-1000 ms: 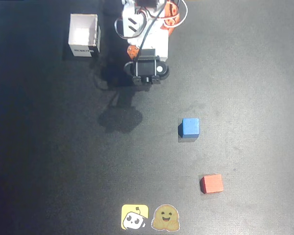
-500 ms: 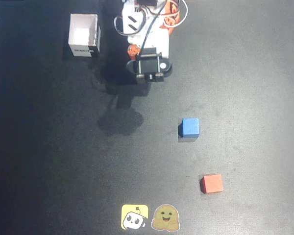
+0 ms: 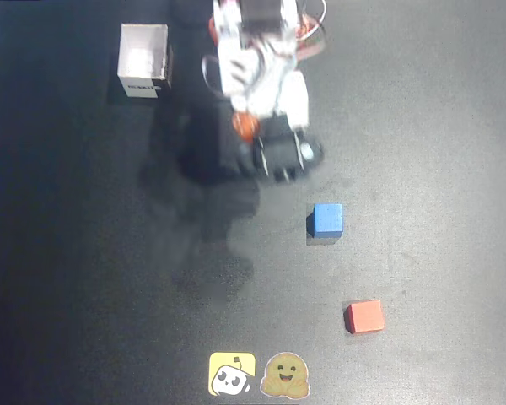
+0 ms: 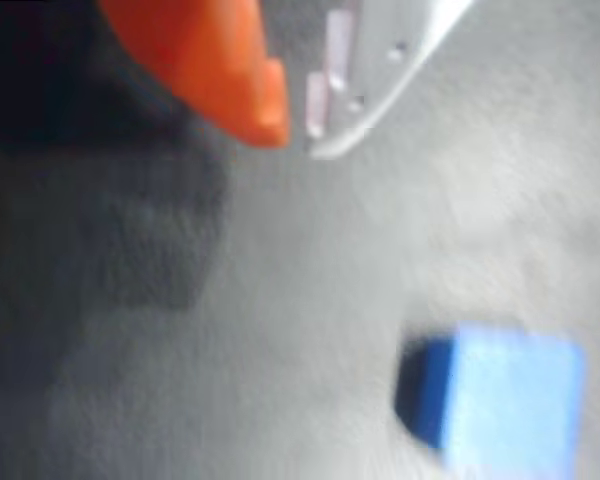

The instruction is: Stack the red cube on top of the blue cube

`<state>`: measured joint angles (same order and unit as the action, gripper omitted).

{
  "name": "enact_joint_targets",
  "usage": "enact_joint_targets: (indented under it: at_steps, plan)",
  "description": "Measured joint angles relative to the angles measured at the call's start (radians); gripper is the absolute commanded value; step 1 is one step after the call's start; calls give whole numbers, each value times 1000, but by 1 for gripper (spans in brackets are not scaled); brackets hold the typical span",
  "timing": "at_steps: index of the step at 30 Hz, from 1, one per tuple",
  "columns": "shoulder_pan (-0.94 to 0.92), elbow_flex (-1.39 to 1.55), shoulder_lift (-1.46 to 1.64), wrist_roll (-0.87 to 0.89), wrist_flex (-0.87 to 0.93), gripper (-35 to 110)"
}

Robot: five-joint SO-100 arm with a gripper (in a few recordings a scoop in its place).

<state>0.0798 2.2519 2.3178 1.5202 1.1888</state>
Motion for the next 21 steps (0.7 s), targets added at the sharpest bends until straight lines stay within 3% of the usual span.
enact_joint_targets:
  at_steps: [21]
  plan:
    - [244, -939, -980, 51, -44, 0]
